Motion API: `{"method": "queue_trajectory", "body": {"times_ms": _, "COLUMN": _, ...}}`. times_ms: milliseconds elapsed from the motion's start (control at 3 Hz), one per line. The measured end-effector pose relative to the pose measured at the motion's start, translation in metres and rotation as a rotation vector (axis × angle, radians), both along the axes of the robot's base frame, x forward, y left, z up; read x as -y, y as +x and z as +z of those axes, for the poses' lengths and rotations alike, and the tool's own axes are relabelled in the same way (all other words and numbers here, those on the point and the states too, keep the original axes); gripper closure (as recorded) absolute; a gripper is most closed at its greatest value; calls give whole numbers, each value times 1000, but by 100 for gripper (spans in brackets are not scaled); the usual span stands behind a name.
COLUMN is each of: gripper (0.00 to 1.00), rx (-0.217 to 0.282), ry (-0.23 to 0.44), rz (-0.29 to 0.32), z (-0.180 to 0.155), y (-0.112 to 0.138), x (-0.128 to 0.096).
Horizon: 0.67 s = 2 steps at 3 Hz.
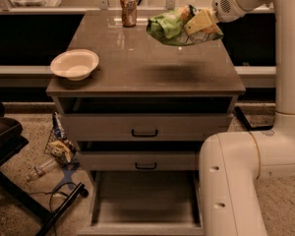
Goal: Place green rice chip bag into bottom drawer
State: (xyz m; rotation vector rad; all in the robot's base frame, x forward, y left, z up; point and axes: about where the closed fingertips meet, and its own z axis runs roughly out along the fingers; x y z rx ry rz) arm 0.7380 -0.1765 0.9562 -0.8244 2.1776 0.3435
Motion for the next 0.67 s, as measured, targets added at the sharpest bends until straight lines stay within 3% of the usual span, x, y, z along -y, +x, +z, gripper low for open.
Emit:
{"method": "queue_trajectory", "body": {"times_ms": 333, "gripper": 100, "rx": -7, "ry": -6, "rz": -16, "z": 18, "y": -34, "x": 10}}
{"method": "queue_trajectory", "body": {"times_ms": 667, "gripper": 100, "rx": 46, "ry": -13, "rz": -33, "z": 56, "y": -89, "x": 9}}
